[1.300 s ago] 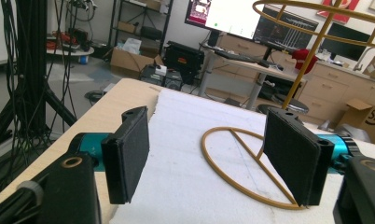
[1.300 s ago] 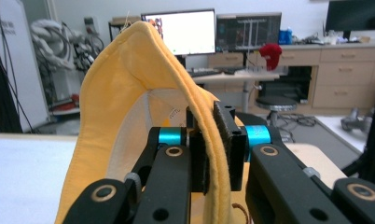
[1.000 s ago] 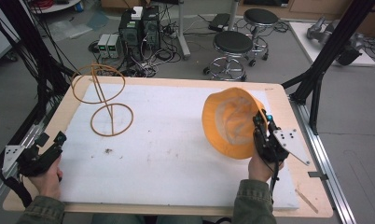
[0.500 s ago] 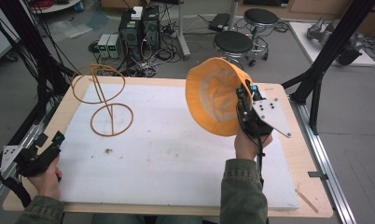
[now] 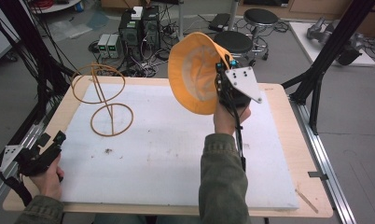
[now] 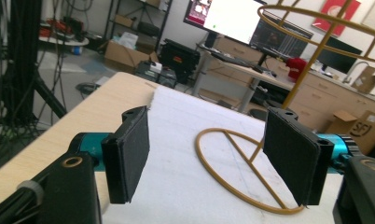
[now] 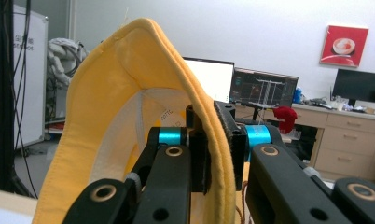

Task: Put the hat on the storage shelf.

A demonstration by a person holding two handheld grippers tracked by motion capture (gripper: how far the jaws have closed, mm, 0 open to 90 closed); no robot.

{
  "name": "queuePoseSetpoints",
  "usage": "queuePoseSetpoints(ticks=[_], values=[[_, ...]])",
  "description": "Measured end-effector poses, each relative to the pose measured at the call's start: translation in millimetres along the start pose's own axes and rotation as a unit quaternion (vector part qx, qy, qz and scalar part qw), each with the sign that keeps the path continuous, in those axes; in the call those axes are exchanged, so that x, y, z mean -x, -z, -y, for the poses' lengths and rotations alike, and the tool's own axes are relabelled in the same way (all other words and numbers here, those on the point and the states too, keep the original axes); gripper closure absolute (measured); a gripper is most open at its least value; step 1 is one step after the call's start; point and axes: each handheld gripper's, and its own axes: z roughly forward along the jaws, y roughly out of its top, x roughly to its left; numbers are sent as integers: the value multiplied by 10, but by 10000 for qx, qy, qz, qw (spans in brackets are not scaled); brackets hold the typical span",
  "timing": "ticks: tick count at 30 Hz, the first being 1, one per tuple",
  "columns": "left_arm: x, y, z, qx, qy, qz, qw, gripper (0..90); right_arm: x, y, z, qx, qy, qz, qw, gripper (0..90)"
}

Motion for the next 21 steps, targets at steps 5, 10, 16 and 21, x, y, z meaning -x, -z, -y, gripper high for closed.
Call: queuePoseSetpoints(ticks=[5, 10, 16, 21], values=[[16, -10, 10, 0, -3, 61, 10000, 320, -161, -280, -54, 17, 64, 34, 10000, 841], [1, -21, 10, 27, -25, 17, 10000, 320, -285, -458, -76, 126, -14, -15, 9999, 841], [46, -18, 16, 75, -137, 10, 9999, 325, -414, -659, -84, 126, 120, -48, 9998, 841], [54, -19, 17, 85, -176, 16, 9998, 325, -560, -836, -74, 92, 193, 28, 9998, 841]])
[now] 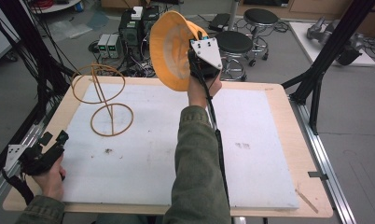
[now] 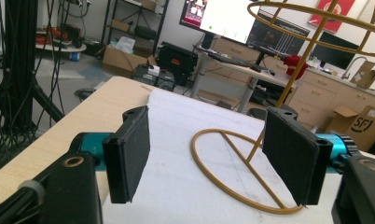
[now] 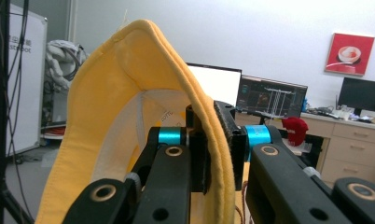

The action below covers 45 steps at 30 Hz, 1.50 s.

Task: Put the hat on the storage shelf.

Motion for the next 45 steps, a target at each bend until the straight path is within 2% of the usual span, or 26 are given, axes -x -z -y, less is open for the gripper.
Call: queuePoseSetpoints(ticks=[4, 8, 12, 14, 20, 22, 24, 25, 26, 28, 29, 30, 31, 34, 37, 38, 40, 41, 42, 43, 45], values=[[-24, -3, -3, -33, 46, -18, 10000, 325, -108, -91, -15, 9, 125, 88, 9999, 841], [-17, -4, -3, -25, 15, -24, 10000, 323, -186, -176, -107, 121, 337, 340, 9988, 841], [-7, -13, 3, -34, -14, -21, 10000, 323, -246, -224, -230, 208, 209, 364, 9989, 841], [-4, -13, 3, -32, -13, -20, 10000, 323, -289, -246, -271, 257, 106, 307, 9991, 841], [-3, -6, -2, -9, -31, -19, 10000, 323, -514, -336, -244, 201, 115, 32, 9997, 841], [-3, -7, -1, -8, -26, -17, 10000, 323, -621, -373, -211, 136, 210, 10, 9997, 840], [-5, -6, -2, -16, -7, -9, 10000, 323, -746, -410, -183, 109, 352, 86, 9993, 838], [-5, -6, -2, -16, -7, -9, 10000, 323, -746, -410, -183, 109, 352, 86, 9993, 838], [-7, -6, -3, -19, -1, -7, 10000, 323, -863, -435, -161, 85, 400, 33, 9992, 838], [-11, -7, -4, -5, 12, -8, 10000, 324, -928, -445, -151, 72, 470, -25, 9989, 839], [-15, -6, -6, 0, 18, -17, 10000, 324, -1034, -455, -143, 78, 458, -158, 9988, 839], [-18, -6, -7, 4, 21, -16, 10000, 324, -1034, -455, -143, 78, 458, -158, 9988, 839], [-21, -5, -9, 5, 36, -28, 10000, 324, -1114, -459, -144, 89, 415, -238, 9988, 839], [-31, -2, -13, 13, 46, -29, 10000, 324, -1193, -455, -142, 119, 466, -290, 9984, 839], [-37, -7, -11, 5, 68, -17, 10000, 324, -1308, -446, -112, 102, 694, -280, 9971, 839], [-40, -8, -12, -8, 77, -12, 10000, 325, -1378, -431, -96, 133, 701, -325, 9969, 839], [-40, -8, -13, 9, 88, -15, 10000, 325, -1403, -421, -97, 185, 668, -391, 9968, 839], [-42, -7, -14, 17, 91, -16, 10000, 325, -1458, -389, -115, 291, 631, -512, 9963, 839], [-43, -8, -14, 12, 99, -16, 9999, 325, -1458, -389, -115, 291, 631, -512, 9963, 839], [-45, -9, -13, 5, 104, -22, 9999, 325, -1509, -358, -147, 361, 592, -653, 9955, 839], [-45, -8, -13, 5, 111, -17, 9999, 325, -1536, -340, -161, 395, 576, -737, 9948, 839]])
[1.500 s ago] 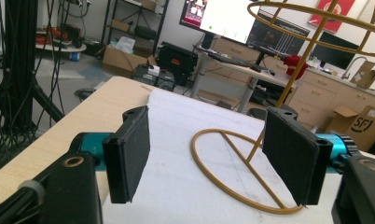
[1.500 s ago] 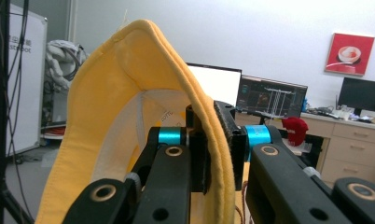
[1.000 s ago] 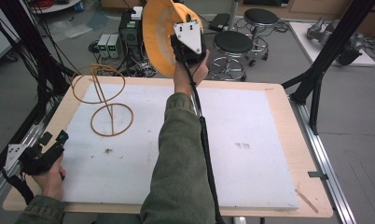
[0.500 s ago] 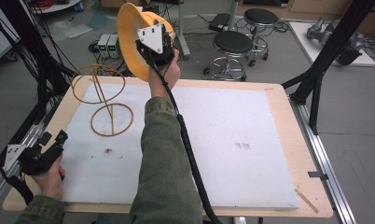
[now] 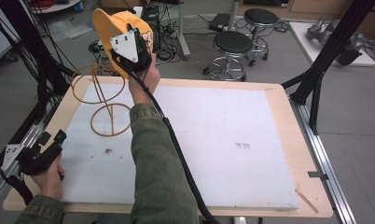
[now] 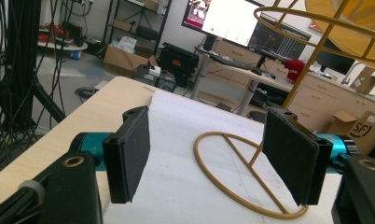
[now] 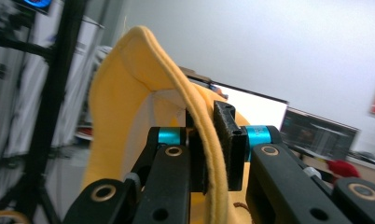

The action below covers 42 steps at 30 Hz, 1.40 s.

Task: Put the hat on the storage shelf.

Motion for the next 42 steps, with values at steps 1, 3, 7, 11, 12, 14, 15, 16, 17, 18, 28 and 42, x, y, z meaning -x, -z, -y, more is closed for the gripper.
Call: queuePoseSetpoints(ticks=[1, 3, 7, 11, 12, 14, 15, 16, 17, 18, 28, 42], values=[[2, 0, 0, 2, -1, 5, 10000, 325, -57, 30, -33, 53, -96, -184, 9998, 839], [5, 0, 2, -11, -2, 15, 10000, 325, -88, 47, -46, 70, -148, -290, 9994, 838], [6, 1, 1, -13, -20, 25, 10000, 325, -267, 110, -87, 141, -242, -759, 9967, 838], [-6, 3, -3, 8, 26, 5, 10000, 326, -581, 199, -122, 143, -200, -1431, 9894, 838], [-10, 5, -5, 12, 37, 3, 10000, 325, -645, 222, -124, 110, -203, -1551, 9876, 838], [-17, 7, -7, 8, 52, -4, 10000, 325, -767, 277, -119, 106, -162, -1755, 9843, 838], [-20, 7, -7, 7, 56, -4, 10000, 325, -819, 304, -113, 87, -152, -1859, 9824, 838], [-20, 8, -8, 5, 69, -6, 10000, 326, -864, 326, -103, 79, -141, -1950, 9807, 838], [-19, 8, -8, 14, 83, -8, 10000, 325, -904, 348, -86, 74, -154, -2038, 9789, 838], [-19, 8, -8, 16, 84, -7, 10000, 325, -938, 364, -68, 38, -152, -2089, 9778, 837], [-26, 1, -5, 12, 88, -4, 10000, 325, -1129, 462, 109, -289, -322, -2648, 9633, 827], [-23, -5, -1, -6, 84, 0, 10000, 325, -1133, 562, 425, -716, -768, -2944, 9499, 821]])
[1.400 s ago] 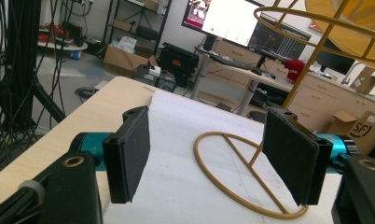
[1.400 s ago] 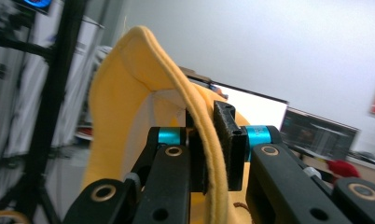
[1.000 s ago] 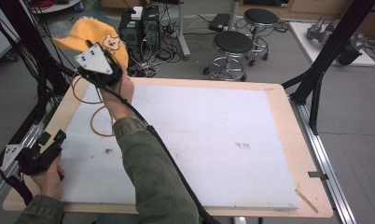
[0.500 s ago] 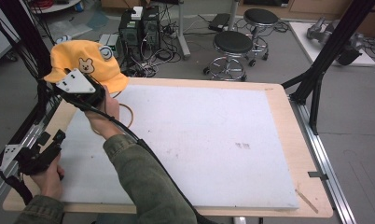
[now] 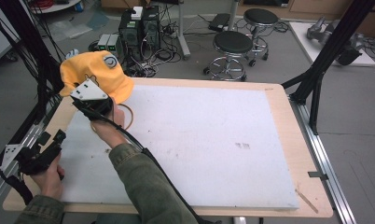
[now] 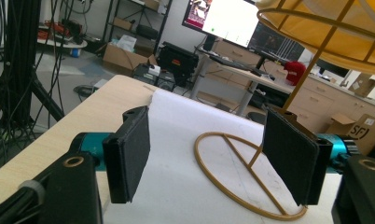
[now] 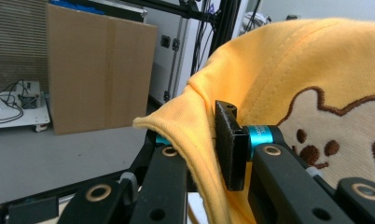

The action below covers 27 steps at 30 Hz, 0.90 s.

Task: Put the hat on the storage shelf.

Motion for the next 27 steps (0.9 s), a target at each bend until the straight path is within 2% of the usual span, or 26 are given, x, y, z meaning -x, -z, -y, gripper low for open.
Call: queuePoseSetpoints(ticks=[7, 11, 16, 27], values=[[3, -4, 3, -4, 15, 5, 10000, 326, -18, -11, 64, -67, -169, -189, 9997, 810], [2, -3, 2, -3, 18, 5, 10000, 325, -34, -36, 97, -197, -198, -266, 9993, 798], [0, -4, 3, -7, 19, 11, 10000, 325, -33, -77, 139, -311, -233, -282, 9988, 797], [5, -6, 5, 10, 1, 5, 10000, 328, -73, -103, 168, -395, -93, -156, 9991, 761]])
